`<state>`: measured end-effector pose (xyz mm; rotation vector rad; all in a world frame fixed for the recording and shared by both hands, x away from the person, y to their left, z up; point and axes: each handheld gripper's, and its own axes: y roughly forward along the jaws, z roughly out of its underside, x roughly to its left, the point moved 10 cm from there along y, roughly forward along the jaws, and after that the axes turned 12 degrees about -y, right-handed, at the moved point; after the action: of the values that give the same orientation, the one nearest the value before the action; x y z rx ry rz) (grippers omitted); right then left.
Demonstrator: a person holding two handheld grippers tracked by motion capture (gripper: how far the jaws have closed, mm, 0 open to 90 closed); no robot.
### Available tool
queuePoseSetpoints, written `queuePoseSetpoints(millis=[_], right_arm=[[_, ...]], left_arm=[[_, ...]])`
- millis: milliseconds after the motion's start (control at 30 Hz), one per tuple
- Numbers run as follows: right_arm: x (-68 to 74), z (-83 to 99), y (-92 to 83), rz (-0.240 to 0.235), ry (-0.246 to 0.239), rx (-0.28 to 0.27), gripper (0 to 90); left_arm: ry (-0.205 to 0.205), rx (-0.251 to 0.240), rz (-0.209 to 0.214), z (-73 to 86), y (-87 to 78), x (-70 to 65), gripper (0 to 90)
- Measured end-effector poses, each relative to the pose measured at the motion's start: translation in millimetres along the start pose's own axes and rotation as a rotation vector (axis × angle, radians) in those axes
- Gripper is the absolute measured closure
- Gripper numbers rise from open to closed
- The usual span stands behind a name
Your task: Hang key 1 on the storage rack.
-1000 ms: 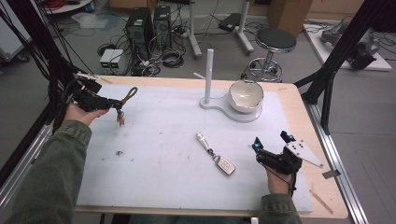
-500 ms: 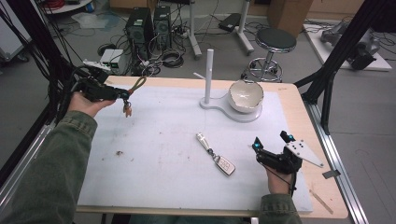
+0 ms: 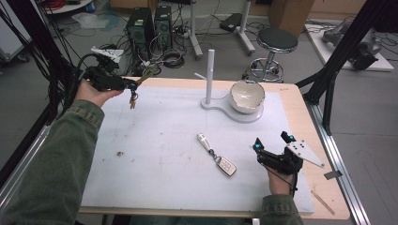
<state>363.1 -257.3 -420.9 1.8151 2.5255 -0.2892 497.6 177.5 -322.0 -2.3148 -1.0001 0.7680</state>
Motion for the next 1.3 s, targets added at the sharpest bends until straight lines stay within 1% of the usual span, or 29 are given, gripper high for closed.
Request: queuePoseSetpoints(millis=[133, 267, 333, 433, 533, 600, 667, 733, 767, 800, 833, 867, 933, 1033, 1067, 1100, 1300], right_arm=[[0.2, 0.4, 0.5, -0.006, 0.003, 0.002, 0.5], [1.3, 0.4, 0.9, -0.009, 0.001, 0.003, 0.5], [0.9, 0.2, 1.2, -0.010, -0.001, 0.000, 0.5], [1.5, 0.9, 1.4, -0.015, 0.001, 0.003, 0.5], [1.6, 0.7, 1.6, -0.016, -0.006, 0.001, 0.5], [1.7, 0.7, 1.1, -0.015, 0.003, 0.002, 0.5], [1.2, 0.6, 0.9, -0.013, 0.001, 0.001, 0.5], [1.0, 0.5, 1.0, -0.014, 0.001, 0.000, 0.5], [1.2, 0.6, 1.0, -0.014, 0.003, 0.000, 0.5], [1.1, 0.5, 1.1, -0.015, 0.002, -0.001, 0.5], [1.6, 0.7, 1.1, -0.018, 0.005, 0.001, 0.5], [1.9, 0.8, 1.2, -0.019, 0.007, 0.001, 0.5], [1.8, 0.9, 1.4, -0.020, 0.005, 0.002, 0.5], [1.7, 0.9, 1.5, -0.019, 0.009, 0.001, 0.5], [1.5, 1.0, 1.4, -0.017, 0.011, 0.001, 0.5], [0.9, 0.8, 1.4, -0.016, 0.008, -0.001, 0.5], [0.1, 1.2, 0.4, -0.013, 0.016, 0.002, 0.5]], left_arm=[[0.020, 0.007, 0.015, -4.2, 7.5, -8.3, 72.5], [0.025, 0.014, 0.026, -7.7, 16.6, -15.4, 72.6], [0.032, 0.026, 0.022, -8.7, 20.5, -17.6, 72.6], [0.037, 0.030, 0.021, -12.7, 24.2, -20.9, 72.6], [0.038, 0.032, 0.032, -17.7, 27.9, -25.8, 72.6], [0.037, 0.033, 0.042, -21.3, 30.9, -30.0, 72.5], [0.043, 0.036, 0.054, -25.5, 35.8, -35.8, 72.6], [0.043, 0.041, 0.059, -26.2, 37.7, -37.5, 72.6], [0.044, 0.050, 0.083, -27.4, 41.5, -41.9, 72.5], [0.044, 0.050, 0.083, -27.4, 41.5, -41.9, 72.5], [0.046, 0.052, 0.090, -28.9, 45.6, -45.0, 72.5], [0.046, 0.052, 0.090, -28.9, 45.6, -45.0, 72.5], [0.047, 0.054, 0.092, -29.9, 50.9, -47.7, 72.6], [0.048, 0.071, 0.090, -30.2, 59.8, -50.6, 72.6], [0.049, 0.076, 0.096, -31.2, 65.1, -52.8, 72.5], [0.049, 0.076, 0.096, -31.2, 65.1, -52.8, 72.6], [0.053, 0.092, 0.103, -34.9, 77.2, -58.1, 72.5]])
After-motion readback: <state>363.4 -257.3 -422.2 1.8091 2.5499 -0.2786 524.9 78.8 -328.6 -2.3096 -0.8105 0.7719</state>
